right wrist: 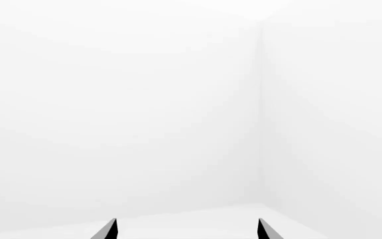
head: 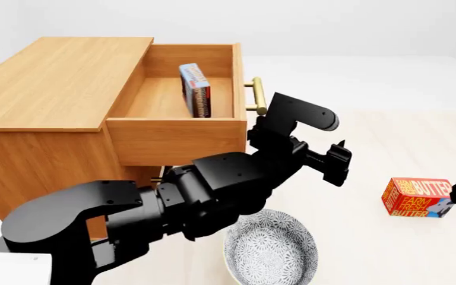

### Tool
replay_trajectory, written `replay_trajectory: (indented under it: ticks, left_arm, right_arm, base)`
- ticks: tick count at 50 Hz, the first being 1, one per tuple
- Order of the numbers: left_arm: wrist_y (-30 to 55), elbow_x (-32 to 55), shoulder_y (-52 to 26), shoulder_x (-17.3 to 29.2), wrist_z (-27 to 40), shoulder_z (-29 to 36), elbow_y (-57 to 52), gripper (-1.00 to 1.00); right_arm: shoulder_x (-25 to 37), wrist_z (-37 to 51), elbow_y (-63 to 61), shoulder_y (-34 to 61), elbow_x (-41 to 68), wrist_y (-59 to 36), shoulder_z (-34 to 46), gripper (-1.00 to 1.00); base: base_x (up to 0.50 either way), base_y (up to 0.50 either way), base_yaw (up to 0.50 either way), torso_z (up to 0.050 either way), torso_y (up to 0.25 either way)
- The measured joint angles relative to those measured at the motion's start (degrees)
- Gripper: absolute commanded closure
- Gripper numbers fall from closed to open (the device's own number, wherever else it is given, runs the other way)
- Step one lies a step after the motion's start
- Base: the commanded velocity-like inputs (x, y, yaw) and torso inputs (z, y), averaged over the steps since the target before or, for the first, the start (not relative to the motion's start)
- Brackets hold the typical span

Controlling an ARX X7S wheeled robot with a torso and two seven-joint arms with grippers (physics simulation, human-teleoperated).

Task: Put the chocolate pudding in the top drawer of the cabinet and close it.

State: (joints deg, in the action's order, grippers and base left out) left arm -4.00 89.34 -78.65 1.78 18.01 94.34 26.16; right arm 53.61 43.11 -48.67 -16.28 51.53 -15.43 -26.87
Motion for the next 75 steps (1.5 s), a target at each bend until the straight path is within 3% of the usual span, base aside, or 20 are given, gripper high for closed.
replay_trajectory:
  ticks: [22, 55, 75]
  left_arm:
    - [0.15, -1.06, 0.7, 3.43, 0.4, -0.3, 0.51, -1.0]
    - [-0.65, -3.73, 0.1, 14.49, 6.01, 0.0, -8.77, -1.0]
    - [-1.01, -4.24, 0.7, 16.91, 5.24, -0.53, -6.3, -1.0]
  right_arm:
    - [-0.58, 0.03, 1.07, 2.44, -1.51, 0.09, 3.42, -1.0]
    - [-1.28, -1.01, -0.64, -0.97, -0.59, 0.12, -0.28, -1.0]
    - [-1.0, -0.27, 0.02, 1.61, -1.26, -0.5, 2.48, -1.0]
  base:
    - [0.0, 0.0, 0.0, 0.0, 0.0]
    - [0.0, 0.0, 0.0, 0.0, 0.0]
    - [0.0, 0.0, 0.0, 0.0, 0.0]
